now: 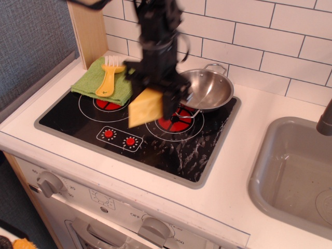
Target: Place the cheese wedge between the burners
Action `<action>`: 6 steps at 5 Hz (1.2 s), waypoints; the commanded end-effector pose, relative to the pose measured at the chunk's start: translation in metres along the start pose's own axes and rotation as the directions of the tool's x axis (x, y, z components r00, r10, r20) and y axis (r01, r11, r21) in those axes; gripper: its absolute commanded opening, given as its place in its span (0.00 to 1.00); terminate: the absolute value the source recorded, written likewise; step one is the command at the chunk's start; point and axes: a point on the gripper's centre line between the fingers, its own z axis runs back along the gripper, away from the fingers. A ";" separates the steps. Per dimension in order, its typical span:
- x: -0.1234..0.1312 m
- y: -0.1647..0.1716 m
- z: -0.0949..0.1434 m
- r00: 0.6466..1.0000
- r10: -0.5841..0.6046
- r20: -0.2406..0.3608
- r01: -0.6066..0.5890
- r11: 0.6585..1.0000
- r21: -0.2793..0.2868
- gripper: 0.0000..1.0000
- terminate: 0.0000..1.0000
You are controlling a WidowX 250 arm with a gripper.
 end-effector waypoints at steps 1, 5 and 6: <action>-0.019 0.009 -0.015 0.983 0.182 0.027 -0.182 0.983 -0.004 0.00 0.00; 0.010 0.015 -0.026 0.988 0.117 0.101 -0.120 0.993 0.016 0.00 0.00; 0.009 0.014 -0.022 0.988 0.114 0.105 -0.115 0.993 0.005 1.00 0.00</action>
